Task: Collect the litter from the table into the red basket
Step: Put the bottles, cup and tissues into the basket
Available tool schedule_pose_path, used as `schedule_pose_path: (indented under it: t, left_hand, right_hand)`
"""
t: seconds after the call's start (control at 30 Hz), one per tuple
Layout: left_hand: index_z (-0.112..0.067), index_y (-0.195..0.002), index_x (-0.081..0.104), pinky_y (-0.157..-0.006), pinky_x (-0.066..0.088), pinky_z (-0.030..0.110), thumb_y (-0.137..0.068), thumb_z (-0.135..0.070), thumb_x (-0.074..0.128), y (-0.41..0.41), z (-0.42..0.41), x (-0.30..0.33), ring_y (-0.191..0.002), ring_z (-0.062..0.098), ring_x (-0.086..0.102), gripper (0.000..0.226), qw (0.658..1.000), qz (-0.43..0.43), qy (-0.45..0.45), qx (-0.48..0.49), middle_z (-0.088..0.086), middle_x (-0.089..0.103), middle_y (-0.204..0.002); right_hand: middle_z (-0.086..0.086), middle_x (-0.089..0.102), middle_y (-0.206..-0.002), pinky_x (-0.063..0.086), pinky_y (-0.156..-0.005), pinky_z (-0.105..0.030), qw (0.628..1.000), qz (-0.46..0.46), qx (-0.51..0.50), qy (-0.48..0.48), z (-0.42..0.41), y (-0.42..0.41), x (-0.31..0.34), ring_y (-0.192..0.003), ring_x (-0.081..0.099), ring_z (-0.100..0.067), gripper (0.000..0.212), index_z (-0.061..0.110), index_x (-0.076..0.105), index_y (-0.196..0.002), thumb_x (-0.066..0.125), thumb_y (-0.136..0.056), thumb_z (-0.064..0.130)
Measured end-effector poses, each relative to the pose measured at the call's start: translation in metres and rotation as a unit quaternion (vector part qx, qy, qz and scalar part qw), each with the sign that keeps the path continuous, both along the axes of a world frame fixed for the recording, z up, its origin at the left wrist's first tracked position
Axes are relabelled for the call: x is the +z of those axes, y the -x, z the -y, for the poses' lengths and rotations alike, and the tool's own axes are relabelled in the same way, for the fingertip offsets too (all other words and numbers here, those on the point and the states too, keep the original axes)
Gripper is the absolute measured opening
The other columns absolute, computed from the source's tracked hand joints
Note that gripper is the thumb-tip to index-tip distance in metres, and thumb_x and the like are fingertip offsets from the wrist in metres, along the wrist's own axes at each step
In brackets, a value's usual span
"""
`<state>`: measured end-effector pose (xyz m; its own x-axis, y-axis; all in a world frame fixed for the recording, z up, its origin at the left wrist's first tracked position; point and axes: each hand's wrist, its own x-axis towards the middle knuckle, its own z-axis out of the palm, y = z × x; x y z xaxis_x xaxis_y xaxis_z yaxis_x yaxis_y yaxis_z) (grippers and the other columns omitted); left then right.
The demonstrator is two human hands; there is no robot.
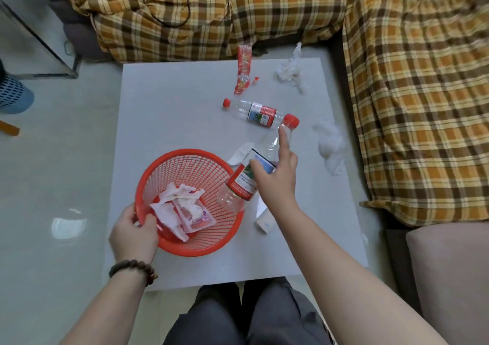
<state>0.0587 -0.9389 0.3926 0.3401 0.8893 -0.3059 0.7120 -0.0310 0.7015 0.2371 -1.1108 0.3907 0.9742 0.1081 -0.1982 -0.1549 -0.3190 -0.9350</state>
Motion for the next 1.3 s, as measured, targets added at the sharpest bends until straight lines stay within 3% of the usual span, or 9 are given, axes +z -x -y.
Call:
schedule_pose_path:
  t: [0.13, 0.2, 0.37, 0.5, 0.63, 0.73, 0.87, 1.07, 1.3]
  left_hand:
    - [-0.019, -0.098, 0.069, -0.069, 0.053, 0.035, -0.089, -0.013, 0.059, -0.030, 0.031, 0.017, -0.078, 0.026, 0.064, 0.015, 0.998, 0.041, 0.028, -0.034, 0.001, 0.068, -0.080]
    - [-0.024, -0.095, 0.068, -0.064, 0.053, 0.030, -0.089, -0.013, 0.059, -0.041, 0.044, 0.024, -0.074, 0.019, 0.065, 0.014, 0.996, 0.064, 0.030, -0.054, -0.008, 0.067, -0.078]
    - [-0.026, -0.096, 0.069, -0.057, 0.051, 0.024, -0.089, -0.014, 0.061, -0.051, 0.064, 0.031, -0.071, 0.009, 0.066, 0.016, 0.993, 0.089, 0.039, -0.074, -0.012, 0.070, -0.081]
    - [-0.025, -0.096, 0.068, -0.067, 0.054, 0.031, -0.089, -0.019, 0.063, -0.048, 0.061, 0.027, -0.078, 0.014, 0.066, 0.010, 0.994, 0.082, 0.043, -0.052, -0.010, 0.069, -0.084]
    - [-0.021, -0.101, 0.068, -0.061, 0.048, 0.024, -0.089, -0.016, 0.061, -0.041, 0.050, 0.020, -0.078, 0.009, 0.063, 0.014, 0.998, 0.056, 0.035, -0.007, -0.007, 0.067, -0.085]
    - [-0.020, -0.104, 0.068, -0.064, 0.055, 0.032, -0.089, -0.017, 0.062, -0.035, 0.043, 0.015, -0.081, 0.017, 0.066, 0.016, 0.999, 0.043, 0.031, 0.008, -0.001, 0.069, -0.090]
    - [-0.027, -0.096, 0.065, -0.062, 0.057, 0.035, -0.089, -0.017, 0.060, -0.026, 0.040, 0.005, -0.082, 0.025, 0.068, 0.013, 1.000, 0.021, 0.014, 0.007, -0.001, 0.070, -0.088]
    - [-0.039, -0.093, 0.062, -0.070, 0.059, 0.047, -0.086, -0.026, 0.062, -0.009, 0.039, -0.006, -0.078, 0.025, 0.070, 0.015, 1.000, 0.005, 0.002, 0.004, -0.018, 0.068, -0.085]
    - [-0.046, -0.087, 0.066, -0.070, 0.059, 0.051, -0.090, -0.022, 0.061, 0.012, 0.035, -0.010, -0.078, 0.025, 0.070, 0.025, 0.999, -0.016, 0.003, 0.032, -0.018, 0.068, -0.089]
  right_hand:
    - [0.002, 0.033, -0.123, 0.035, -0.085, 0.000, 0.994, 0.062, 0.086, 0.023, -0.014, 0.015, 0.021, -0.099, 0.050, -0.005, 0.086, 0.064, 0.019, -0.133, 0.072, -0.078, 0.026]
    - [0.002, 0.030, -0.130, 0.038, -0.096, -0.014, 0.987, 0.074, 0.132, 0.054, -0.020, 0.028, 0.019, -0.107, 0.042, -0.004, 0.083, 0.055, 0.025, -0.137, 0.073, -0.079, 0.021]
    - [-0.004, 0.016, -0.152, 0.046, -0.102, -0.045, 0.973, -0.018, 0.198, 0.119, -0.019, 0.035, 0.004, -0.132, 0.040, -0.032, 0.079, 0.054, 0.020, -0.139, 0.063, -0.087, 0.012]
    - [-0.006, 0.019, -0.153, 0.041, -0.105, -0.036, 0.967, 0.009, 0.221, 0.126, -0.006, 0.025, 0.006, -0.137, 0.033, -0.027, 0.073, 0.049, 0.023, -0.142, 0.059, -0.088, 0.015]
    - [-0.008, 0.036, -0.137, 0.030, -0.100, -0.017, 0.982, 0.124, 0.103, 0.094, 0.025, 0.010, -0.003, -0.125, 0.039, -0.017, 0.054, 0.029, 0.040, -0.140, 0.056, -0.089, 0.019]
    - [-0.010, 0.032, -0.141, 0.033, -0.103, -0.029, 0.979, 0.062, 0.067, 0.181, 0.060, 0.003, -0.038, -0.130, 0.034, -0.023, 0.056, 0.028, 0.038, -0.141, 0.059, -0.089, 0.026]
    - [-0.013, 0.007, -0.157, 0.023, -0.114, -0.043, 0.928, -0.083, 0.175, 0.319, 0.099, 0.013, -0.101, -0.143, 0.012, -0.031, 0.079, 0.037, 0.019, -0.147, 0.064, -0.083, 0.044]
    - [-0.008, -0.008, -0.160, 0.017, -0.116, -0.048, 0.868, -0.096, 0.309, 0.378, 0.097, 0.034, -0.166, -0.146, 0.002, -0.029, 0.093, 0.043, 0.010, -0.147, 0.068, -0.074, 0.054]
    - [-0.008, 0.014, -0.153, 0.041, -0.101, -0.043, 0.875, -0.094, 0.300, 0.367, 0.088, 0.047, -0.185, -0.131, 0.026, -0.032, 0.055, 0.026, 0.036, -0.135, 0.058, -0.085, 0.033]
